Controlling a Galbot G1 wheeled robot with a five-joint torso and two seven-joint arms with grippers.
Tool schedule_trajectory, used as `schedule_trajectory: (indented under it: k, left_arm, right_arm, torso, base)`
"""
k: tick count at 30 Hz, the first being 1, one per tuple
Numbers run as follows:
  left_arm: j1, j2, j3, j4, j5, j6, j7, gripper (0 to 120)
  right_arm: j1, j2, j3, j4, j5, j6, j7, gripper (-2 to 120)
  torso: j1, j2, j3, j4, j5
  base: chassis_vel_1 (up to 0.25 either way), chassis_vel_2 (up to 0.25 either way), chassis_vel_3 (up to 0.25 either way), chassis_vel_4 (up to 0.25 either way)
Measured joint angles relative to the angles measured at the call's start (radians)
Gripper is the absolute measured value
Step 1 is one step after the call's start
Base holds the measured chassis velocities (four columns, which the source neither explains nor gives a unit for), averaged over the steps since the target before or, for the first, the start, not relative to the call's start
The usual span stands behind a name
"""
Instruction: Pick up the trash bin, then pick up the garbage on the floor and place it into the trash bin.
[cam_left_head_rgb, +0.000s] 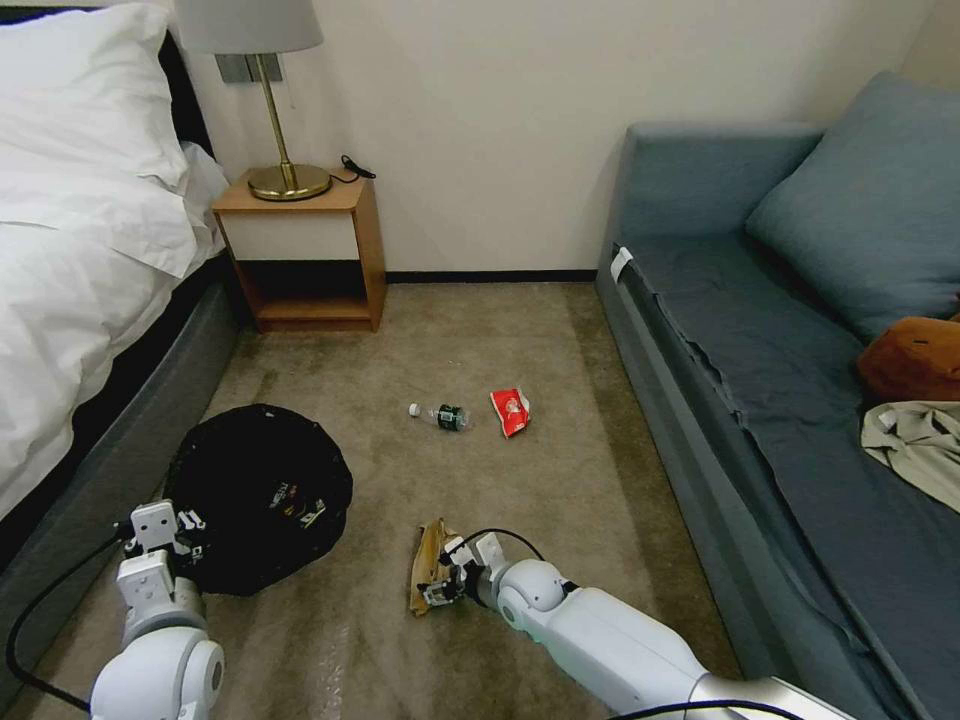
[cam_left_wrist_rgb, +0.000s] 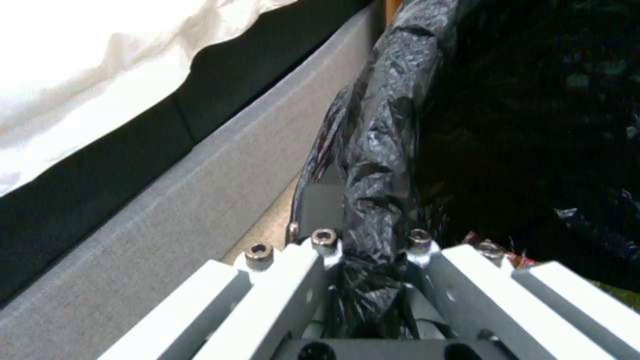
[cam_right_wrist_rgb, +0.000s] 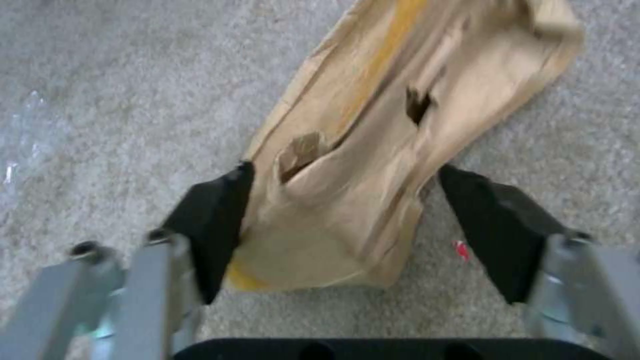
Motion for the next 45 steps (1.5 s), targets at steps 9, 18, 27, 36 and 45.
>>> schedule_trajectory:
  k: [9,18,27,36,45]
  left_arm:
    - [0.010,0.002,-0.009,0.000,-0.006,-0.005,0.004,2]
    - [0.024,0.005,-0.010,-0.003,-0.006,-0.014,0.005,2]
    - [0.036,0.010,-0.010,-0.006,-0.008,-0.022,0.008,2]
    - [0.065,0.015,-0.012,-0.013,-0.009,-0.040,0.011,2]
    - [0.091,0.017,-0.005,-0.016,-0.014,-0.061,0.012,2]
  right_arm:
    - [-0.013,-0.013,0.010,0.015,-0.007,0.008,-0.003,39]
    - [-0.034,-0.034,0.043,0.072,-0.019,0.011,0.001,4]
    - [-0.050,-0.070,0.127,0.161,-0.035,0.013,0.009,0]
    - [-0.060,-0.146,0.245,0.327,-0.024,-0.001,0.020,0]
    - [-0.090,-0.244,0.323,0.568,0.093,-0.024,0.061,0]
  torso:
    - [0.000,0.000,0.000,0.0000,0.0000]
    - [0.000,0.000,0.000,0.0000,0.0000]
    - [0.000,0.000,0.000,-0.0001,0.0000]
    - [0.000,0.000,0.000,0.0000,0.0000]
    - [0.000,0.000,0.000,-0.0001,0.0002]
  base:
    - [0.000,0.000,0.000,0.000]
    - [0.000,0.000,0.000,0.000]
    - [0.000,0.000,0.000,0.000]
    - [0.000,0.000,0.000,0.000]
    - [0.000,0.000,0.000,0.000]
